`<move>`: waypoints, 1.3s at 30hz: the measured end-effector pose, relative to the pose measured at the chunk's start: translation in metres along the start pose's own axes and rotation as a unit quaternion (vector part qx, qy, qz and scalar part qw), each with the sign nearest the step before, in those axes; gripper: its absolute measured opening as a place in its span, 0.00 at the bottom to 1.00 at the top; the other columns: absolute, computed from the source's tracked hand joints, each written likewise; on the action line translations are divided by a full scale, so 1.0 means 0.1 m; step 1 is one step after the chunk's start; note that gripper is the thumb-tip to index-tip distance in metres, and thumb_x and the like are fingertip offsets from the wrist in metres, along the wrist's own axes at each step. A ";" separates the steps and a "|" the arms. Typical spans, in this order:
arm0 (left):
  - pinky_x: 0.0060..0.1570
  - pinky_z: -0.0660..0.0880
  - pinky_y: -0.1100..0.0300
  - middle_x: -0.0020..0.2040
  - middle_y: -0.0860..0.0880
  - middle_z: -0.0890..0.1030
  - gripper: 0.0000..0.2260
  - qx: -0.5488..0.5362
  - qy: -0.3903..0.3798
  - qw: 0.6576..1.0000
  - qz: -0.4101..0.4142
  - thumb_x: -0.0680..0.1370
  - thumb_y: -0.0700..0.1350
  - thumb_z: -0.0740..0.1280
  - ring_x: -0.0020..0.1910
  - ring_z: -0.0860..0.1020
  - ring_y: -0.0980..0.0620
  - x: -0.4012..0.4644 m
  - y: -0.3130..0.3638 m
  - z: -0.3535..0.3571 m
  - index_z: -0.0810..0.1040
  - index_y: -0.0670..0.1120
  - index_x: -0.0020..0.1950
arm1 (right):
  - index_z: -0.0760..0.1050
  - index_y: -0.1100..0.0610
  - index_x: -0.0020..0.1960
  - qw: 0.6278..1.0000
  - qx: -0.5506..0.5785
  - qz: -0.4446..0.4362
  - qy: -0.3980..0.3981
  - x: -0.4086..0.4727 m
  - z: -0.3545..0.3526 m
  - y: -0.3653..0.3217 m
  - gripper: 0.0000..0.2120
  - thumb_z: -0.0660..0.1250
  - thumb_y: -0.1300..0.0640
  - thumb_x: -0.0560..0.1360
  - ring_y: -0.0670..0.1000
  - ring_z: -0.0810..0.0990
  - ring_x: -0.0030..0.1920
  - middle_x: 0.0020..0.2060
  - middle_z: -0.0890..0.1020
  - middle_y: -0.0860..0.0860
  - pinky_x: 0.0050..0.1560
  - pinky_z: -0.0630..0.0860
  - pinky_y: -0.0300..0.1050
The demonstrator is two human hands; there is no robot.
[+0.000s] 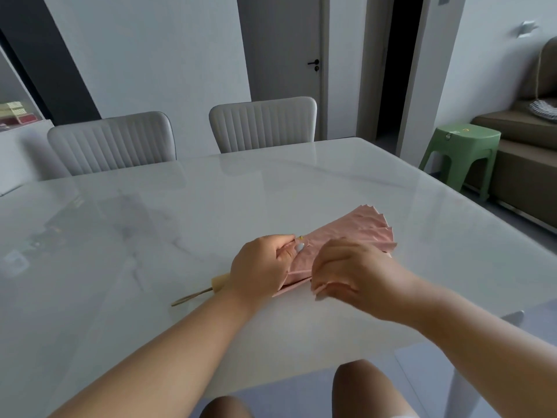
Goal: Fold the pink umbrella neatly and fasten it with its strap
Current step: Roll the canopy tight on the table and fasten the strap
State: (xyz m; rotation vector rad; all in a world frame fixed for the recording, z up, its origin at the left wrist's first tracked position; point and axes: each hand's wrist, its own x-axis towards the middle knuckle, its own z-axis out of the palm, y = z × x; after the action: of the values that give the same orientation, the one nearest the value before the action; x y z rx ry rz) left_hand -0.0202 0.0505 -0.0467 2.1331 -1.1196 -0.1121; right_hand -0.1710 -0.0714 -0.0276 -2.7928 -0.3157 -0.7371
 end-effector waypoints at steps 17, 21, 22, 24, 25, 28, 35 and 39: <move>0.42 0.69 0.59 0.40 0.55 0.79 0.17 0.069 0.016 0.989 0.127 0.80 0.55 0.51 0.44 0.76 0.52 -0.15 -0.04 0.07 0.78 0.50 0.49 | 0.82 0.53 0.45 0.972 0.072 0.212 0.069 0.22 0.02 0.08 0.03 0.69 0.55 0.75 0.35 0.76 0.41 0.35 0.77 0.38 0.42 0.69 0.27; 0.53 0.72 0.52 0.56 0.50 0.80 0.19 0.191 -0.017 0.978 0.086 0.84 0.54 0.48 0.56 0.77 0.47 -0.07 0.01 0.09 0.74 0.49 0.62 | 0.82 0.55 0.41 0.987 0.021 0.121 0.101 -0.06 0.00 -0.08 0.06 0.68 0.53 0.71 0.40 0.74 0.41 0.36 0.80 0.44 0.43 0.69 0.29; 0.56 0.72 0.53 0.60 0.50 0.79 0.20 0.197 -0.017 0.978 0.073 0.84 0.54 0.48 0.59 0.76 0.47 -0.05 0.01 0.09 0.73 0.49 0.65 | 0.82 0.56 0.41 0.988 0.031 0.119 0.094 -0.12 0.01 -0.14 0.05 0.70 0.55 0.71 0.42 0.75 0.40 0.35 0.81 0.46 0.43 0.70 0.32; 0.57 0.71 0.55 0.62 0.50 0.79 0.19 0.192 -0.020 0.979 0.060 0.84 0.53 0.48 0.60 0.75 0.49 -0.01 -0.01 0.09 0.73 0.49 0.67 | 0.83 0.55 0.40 0.991 0.036 0.095 0.083 -0.22 0.03 -0.27 0.03 0.71 0.56 0.71 0.43 0.77 0.39 0.35 0.82 0.46 0.42 0.72 0.33; 0.56 0.71 0.55 0.61 0.50 0.79 0.19 0.188 -0.024 0.980 0.059 0.84 0.53 0.49 0.59 0.76 0.49 0.00 -0.01 0.09 0.74 0.50 0.66 | 0.83 0.54 0.40 0.991 0.046 0.095 0.079 -0.23 0.02 -0.32 0.02 0.71 0.57 0.70 0.42 0.77 0.38 0.35 0.82 0.45 0.41 0.72 0.33; 0.51 0.70 0.58 0.55 0.52 0.80 0.18 0.202 -0.006 0.977 0.067 0.84 0.52 0.49 0.55 0.76 0.50 -0.04 0.01 0.11 0.76 0.51 0.60 | 0.82 0.50 0.41 0.971 0.119 0.178 0.111 -0.09 -0.10 -0.29 0.06 0.72 0.61 0.70 0.37 0.77 0.40 0.33 0.78 0.39 0.38 0.69 0.28; 0.55 0.69 0.58 0.53 0.54 0.77 0.25 0.139 -0.035 0.981 0.134 0.76 0.64 0.48 0.54 0.74 0.52 -0.32 0.03 0.01 0.74 0.50 0.57 | 0.82 0.55 0.47 0.945 0.131 0.299 0.020 0.35 -0.07 0.09 0.05 0.72 0.55 0.73 0.47 0.80 0.46 0.48 0.82 0.46 0.49 0.76 0.41; 0.55 0.69 0.61 0.57 0.53 0.76 0.30 0.173 -0.066 0.975 0.124 0.72 0.68 0.65 0.55 0.73 0.53 -0.37 0.01 0.00 0.68 0.49 0.64 | 0.82 0.58 0.45 0.938 0.140 0.318 -0.003 0.32 -0.09 0.08 0.07 0.73 0.54 0.73 0.41 0.80 0.43 0.42 0.81 0.40 0.46 0.76 0.37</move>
State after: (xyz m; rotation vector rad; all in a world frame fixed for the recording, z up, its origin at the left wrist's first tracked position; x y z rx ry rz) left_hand -0.0441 0.0781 -0.0545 2.2878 -1.5702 0.0630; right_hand -0.1456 -0.0772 -0.0046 -2.3967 0.4360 -0.4742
